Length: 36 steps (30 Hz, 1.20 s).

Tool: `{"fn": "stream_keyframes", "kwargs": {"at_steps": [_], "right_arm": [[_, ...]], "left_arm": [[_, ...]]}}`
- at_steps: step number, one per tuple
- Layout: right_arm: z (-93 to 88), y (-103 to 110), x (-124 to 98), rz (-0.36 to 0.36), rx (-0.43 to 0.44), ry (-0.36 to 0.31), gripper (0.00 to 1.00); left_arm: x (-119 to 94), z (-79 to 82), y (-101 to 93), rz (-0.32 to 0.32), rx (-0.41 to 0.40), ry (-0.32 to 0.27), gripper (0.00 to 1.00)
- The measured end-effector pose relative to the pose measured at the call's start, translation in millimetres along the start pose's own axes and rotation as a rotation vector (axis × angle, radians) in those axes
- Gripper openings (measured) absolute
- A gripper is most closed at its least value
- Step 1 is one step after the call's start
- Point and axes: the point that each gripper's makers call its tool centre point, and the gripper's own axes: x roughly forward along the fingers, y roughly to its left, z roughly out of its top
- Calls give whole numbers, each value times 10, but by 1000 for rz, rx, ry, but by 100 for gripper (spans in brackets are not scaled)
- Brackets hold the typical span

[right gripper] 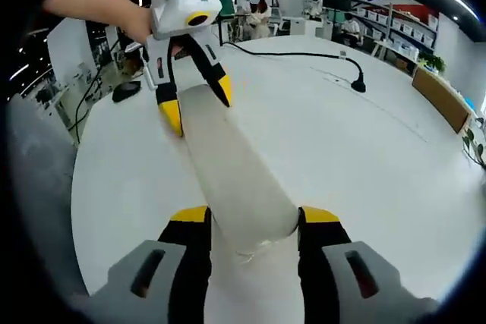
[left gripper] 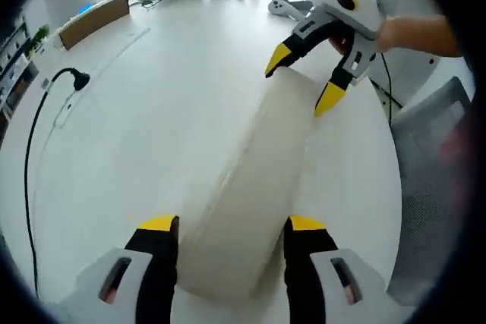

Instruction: Arrange the utensils inside the cutlery case until each visible utensil rests in its matching compartment.

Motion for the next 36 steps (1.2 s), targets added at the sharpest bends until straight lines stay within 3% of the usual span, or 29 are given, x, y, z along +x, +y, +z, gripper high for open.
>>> {"fn": "stream_keyframes", "kwargs": {"at_steps": [4, 7, 9, 11, 12, 14, 17, 19, 21, 25, 28, 29, 31, 32, 34, 36], "right_arm": [[-20, 33, -9, 9, 16, -10, 43], [-10, 95, -28, 35, 108, -45, 49], [37, 128, -77, 50, 178, -94, 55], [40, 90, -116, 27, 224, -117, 57], [34, 74, -142, 21, 254, -131, 59], [17, -5, -166, 6, 314, -158, 62], [41, -98, -251, -21, 432, -228, 65], [37, -105, -312, -36, 483, -246, 63], [-5, -139, -356, -89, 463, -235, 59], [-14, -81, -399, -106, 517, -255, 57], [-12, -69, -421, -131, 564, -276, 51], [-16, -71, -421, -138, 589, -283, 49], [51, 2, -434, -78, 672, -337, 38], [50, -66, -457, -102, 754, -376, 37], [63, -106, -482, -108, 794, -421, 41], [22, -100, -484, -104, 821, -416, 38]], "left_arm": [[-33, -98, 55, 27, -27, -17, 70], [-88, -160, 74, 39, -50, -23, 72], [-149, -154, 79, 45, -79, -62, 72], [-255, -169, 113, 76, -167, -117, 69], [-319, -161, 100, 73, -230, -153, 67], [-415, -127, 121, 105, -266, -235, 68], [-498, -214, 170, 166, -329, -259, 72], [-553, -221, 174, 179, -391, -312, 71], [-595, -278, 197, 226, -416, -325, 66], [-601, -300, 115, 230, -456, -367, 63], [-630, -273, 98, 233, -542, -437, 59], [-653, -272, 109, 243, -564, -460, 58], [-713, -272, 152, 280, -556, -484, 54], [-730, -281, 171, 289, -575, -488, 54], [-754, -224, 167, 270, -626, -537, 55], [-768, -169, 153, 233, -705, -588, 54]]}}
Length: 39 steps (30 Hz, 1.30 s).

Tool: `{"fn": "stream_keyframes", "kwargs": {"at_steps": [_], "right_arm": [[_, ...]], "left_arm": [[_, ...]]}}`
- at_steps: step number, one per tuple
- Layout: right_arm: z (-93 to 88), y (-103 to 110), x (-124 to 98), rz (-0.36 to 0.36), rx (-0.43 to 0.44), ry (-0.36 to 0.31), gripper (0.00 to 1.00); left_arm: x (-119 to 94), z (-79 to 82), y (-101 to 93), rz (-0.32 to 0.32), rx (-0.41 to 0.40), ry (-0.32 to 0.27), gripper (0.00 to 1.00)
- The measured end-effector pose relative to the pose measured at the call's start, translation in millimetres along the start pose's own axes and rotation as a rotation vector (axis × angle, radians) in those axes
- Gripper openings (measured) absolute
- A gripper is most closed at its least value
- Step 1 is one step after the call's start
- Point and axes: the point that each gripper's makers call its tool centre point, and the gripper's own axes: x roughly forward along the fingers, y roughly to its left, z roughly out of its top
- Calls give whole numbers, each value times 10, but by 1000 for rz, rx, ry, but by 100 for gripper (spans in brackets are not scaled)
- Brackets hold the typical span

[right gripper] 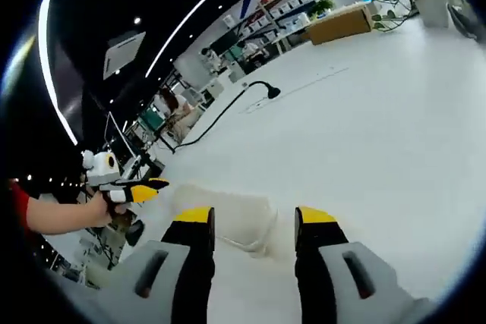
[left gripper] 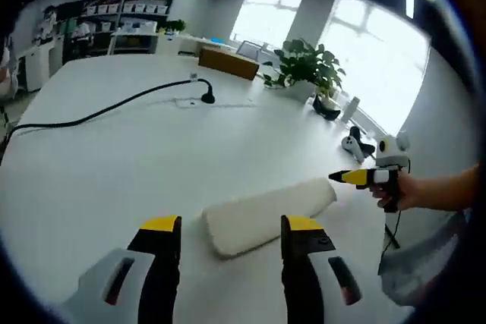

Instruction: Arrange the utensils inside the cutlery case until each visible utensil rests in its matching compartment.

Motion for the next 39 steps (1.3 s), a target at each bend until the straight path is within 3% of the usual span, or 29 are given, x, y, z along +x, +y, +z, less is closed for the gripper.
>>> {"fn": "stream_keyframes", "kwargs": {"at_steps": [5, 8, 10, 12, 13, 16, 19, 21, 25, 28, 31, 39], "right_arm": [[-55, -20, -18, -17, 71, -18, 36], [-58, -13, -10, -20, 111, -33, 35], [-59, 6, 7, -20, 103, -38, 33], [-66, 2, 39, -28, 81, -36, 30], [-71, -14, 51, -35, 75, -33, 29], [-60, -47, 79, -38, 106, -40, 27], [-70, -56, 118, -41, 100, -33, 16], [-103, -57, 151, -44, 88, -2, 11], [-89, -44, 213, -43, 80, 5, 12], [-65, -46, 247, -41, 75, 5, 12], [-44, -35, 286, -40, 39, 6, 12], [-61, -4, 312, -2, 34, -6, 12]], "left_arm": [[31, 23, 111, 68, -186, -97, 57], [47, 33, 81, 17, -426, -167, 55], [38, 9, 178, 42, -564, -204, 52], [20, 5, 323, 87, -636, -267, 50], [37, -20, 313, 78, -646, -258, 49], [111, -63, 254, 60, -561, -218, 43], [191, -116, 282, 76, -540, -192, 45], [223, -160, 252, 80, -468, -157, 46], [233, -182, 261, 87, -458, -160, 36], [230, -242, 285, 98, -466, -145, 21], [240, -341, 226, 99, -431, -117, 28], [77, -455, 182, 158, -537, -226, 28]]}}
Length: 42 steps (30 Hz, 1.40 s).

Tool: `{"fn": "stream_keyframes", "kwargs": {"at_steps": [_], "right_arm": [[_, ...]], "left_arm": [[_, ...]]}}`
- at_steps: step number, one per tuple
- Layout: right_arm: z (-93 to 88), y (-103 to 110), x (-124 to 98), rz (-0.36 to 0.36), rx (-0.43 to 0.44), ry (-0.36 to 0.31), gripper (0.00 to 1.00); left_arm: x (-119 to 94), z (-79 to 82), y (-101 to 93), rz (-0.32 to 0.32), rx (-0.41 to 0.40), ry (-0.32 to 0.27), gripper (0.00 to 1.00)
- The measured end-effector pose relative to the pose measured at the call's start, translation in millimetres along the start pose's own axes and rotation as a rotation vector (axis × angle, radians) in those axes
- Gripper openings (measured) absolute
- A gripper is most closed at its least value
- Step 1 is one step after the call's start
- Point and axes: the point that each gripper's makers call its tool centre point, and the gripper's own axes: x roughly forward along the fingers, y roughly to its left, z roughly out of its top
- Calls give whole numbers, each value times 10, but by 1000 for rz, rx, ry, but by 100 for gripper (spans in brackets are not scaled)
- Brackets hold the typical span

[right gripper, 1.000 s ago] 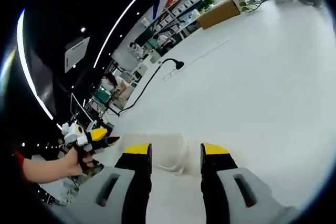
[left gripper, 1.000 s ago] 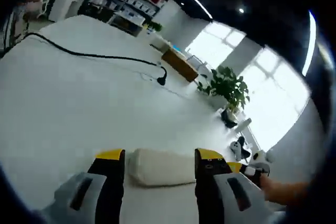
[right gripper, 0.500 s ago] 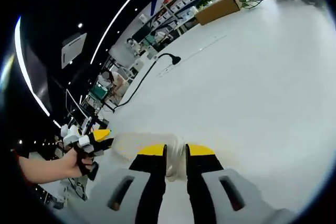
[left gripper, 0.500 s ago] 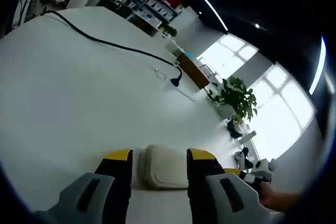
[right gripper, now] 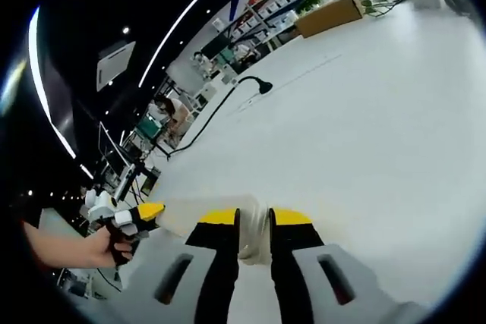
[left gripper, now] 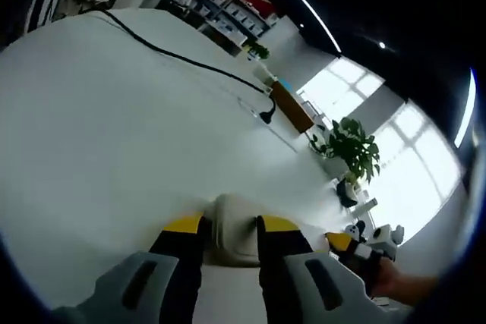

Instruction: Arrange the utensils inside the cutlery case until each visible utensil rests in its matching compartment.

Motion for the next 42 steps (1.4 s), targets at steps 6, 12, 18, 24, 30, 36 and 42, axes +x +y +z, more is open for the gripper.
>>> {"fn": "stream_keyframes", "kwargs": {"at_steps": [6, 12, 18, 24, 30, 36, 42], "right_arm": [[-11, 2, -21, 4, 54, -39, 13], [-60, 7, -42, 8, 98, -52, 14], [-54, 8, -29, 13, 80, -54, 14], [-65, 8, -22, 27, 97, -38, 13], [-50, 1, -12, 43, 105, -23, 13], [2, -61, -26, 60, 315, -79, 7], [-3, -47, -14, 55, 233, -76, 7]], "left_arm": [[-107, -40, 33, -12, -175, -65, 26], [-74, 45, 23, -97, -203, -97, 22], [-13, 74, 53, -79, -167, -73, 21], [8, 78, 71, -86, -177, -114, 20], [26, 98, 87, -116, -231, -110, 20], [89, 95, 9, -93, -117, -69, 25], [87, 94, 41, -96, -131, -83, 22]]}}
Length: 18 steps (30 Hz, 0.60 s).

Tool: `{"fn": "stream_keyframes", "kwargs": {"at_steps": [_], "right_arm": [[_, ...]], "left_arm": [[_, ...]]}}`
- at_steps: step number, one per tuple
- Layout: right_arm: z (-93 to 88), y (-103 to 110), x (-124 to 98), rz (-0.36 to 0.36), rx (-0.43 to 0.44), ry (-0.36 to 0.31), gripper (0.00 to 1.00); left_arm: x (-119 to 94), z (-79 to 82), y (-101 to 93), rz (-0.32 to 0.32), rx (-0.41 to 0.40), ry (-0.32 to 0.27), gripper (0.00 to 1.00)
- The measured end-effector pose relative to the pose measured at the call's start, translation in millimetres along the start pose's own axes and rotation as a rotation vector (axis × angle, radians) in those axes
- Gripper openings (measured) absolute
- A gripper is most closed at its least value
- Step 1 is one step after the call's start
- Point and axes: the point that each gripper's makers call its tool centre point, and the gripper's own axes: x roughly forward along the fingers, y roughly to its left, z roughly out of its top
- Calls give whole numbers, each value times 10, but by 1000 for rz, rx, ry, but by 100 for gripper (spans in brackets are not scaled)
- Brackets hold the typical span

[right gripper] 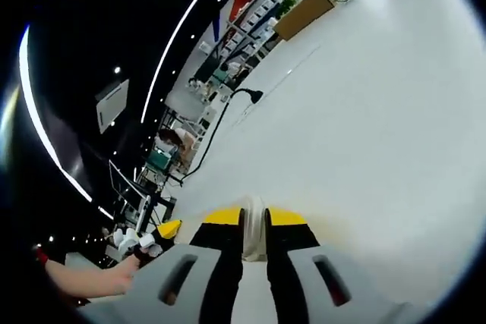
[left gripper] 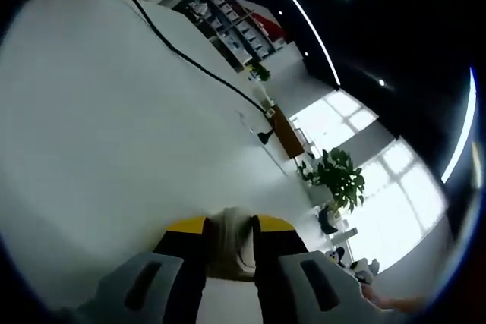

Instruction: Arrange the utensils inside the cutlery case until each visible utensil rests in its matching compartment.

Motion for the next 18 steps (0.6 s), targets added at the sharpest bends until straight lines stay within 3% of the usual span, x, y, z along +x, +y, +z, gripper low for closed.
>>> {"fn": "stream_keyframes", "kwargs": {"at_steps": [6, 7, 11, 13, 14, 15, 16, 18], "right_arm": [[-11, 14, 0, -1, -49, 37, 6], [-23, 15, -5, 2, -17, 43, 6], [-28, 20, -12, 0, -20, 42, 6], [-30, 22, -20, 1, -19, 37, 5], [-31, 22, -22, 1, -17, 35, 5], [-26, 21, -22, 3, -15, 35, 5], [-26, 25, -22, 3, -19, 38, 5], [-26, 33, -22, 1, -38, 53, 6]], "left_arm": [[-6, 0, 13, -11, 0, -23, 19], [-8, 0, 14, -12, 8, -29, 19], [7, 17, 31, -9, -4, -21, 17], [-10, 65, 11, -15, 57, -57, 14], [-29, 99, 24, -16, 5, -64, 11], [-31, 179, -22, -47, 1, -109, 8], [-33, 116, 42, -31, -1, -77, 8], [-25, 123, 37, -25, -11, -76, 8]]}}
